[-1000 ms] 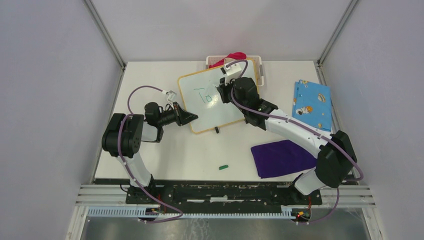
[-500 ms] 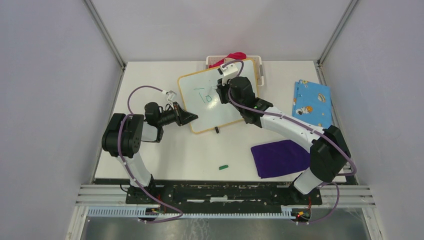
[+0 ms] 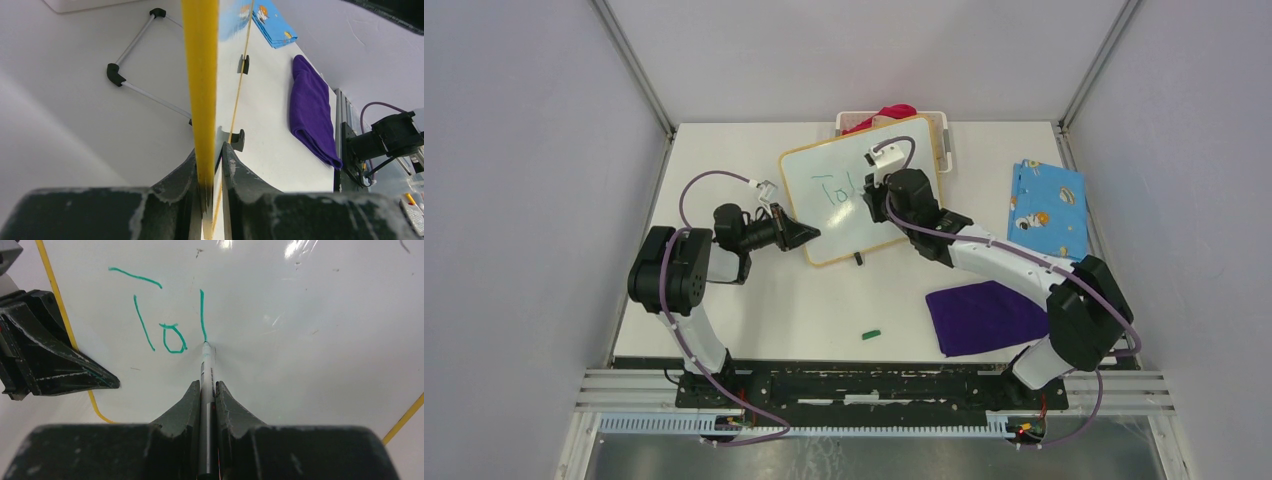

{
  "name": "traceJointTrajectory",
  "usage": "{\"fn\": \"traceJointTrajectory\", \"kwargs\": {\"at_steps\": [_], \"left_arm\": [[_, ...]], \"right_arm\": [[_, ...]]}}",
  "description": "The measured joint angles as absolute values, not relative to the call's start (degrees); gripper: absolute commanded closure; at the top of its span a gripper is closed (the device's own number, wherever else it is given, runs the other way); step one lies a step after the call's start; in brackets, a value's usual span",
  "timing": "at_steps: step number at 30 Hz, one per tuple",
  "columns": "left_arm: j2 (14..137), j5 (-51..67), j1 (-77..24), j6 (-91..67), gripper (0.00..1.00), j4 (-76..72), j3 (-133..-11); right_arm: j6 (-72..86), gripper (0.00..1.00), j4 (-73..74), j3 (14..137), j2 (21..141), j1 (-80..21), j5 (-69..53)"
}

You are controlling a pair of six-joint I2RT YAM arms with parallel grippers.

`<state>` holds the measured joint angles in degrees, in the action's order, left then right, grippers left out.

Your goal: Write a sentence on the whiteboard

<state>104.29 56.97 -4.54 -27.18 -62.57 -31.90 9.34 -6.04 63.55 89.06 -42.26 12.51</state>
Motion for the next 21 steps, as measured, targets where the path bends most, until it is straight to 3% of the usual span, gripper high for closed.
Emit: {"fn": "traceJointTrajectory", "kwargs": {"at_steps": [21], "left_arm": [[104.33,56.73,-4.54,-27.20,0.78,-62.46,-31.99]], "right_arm": [[9.78,1.00,-7.42,57.93,83.77,-40.42,14.28]]}}
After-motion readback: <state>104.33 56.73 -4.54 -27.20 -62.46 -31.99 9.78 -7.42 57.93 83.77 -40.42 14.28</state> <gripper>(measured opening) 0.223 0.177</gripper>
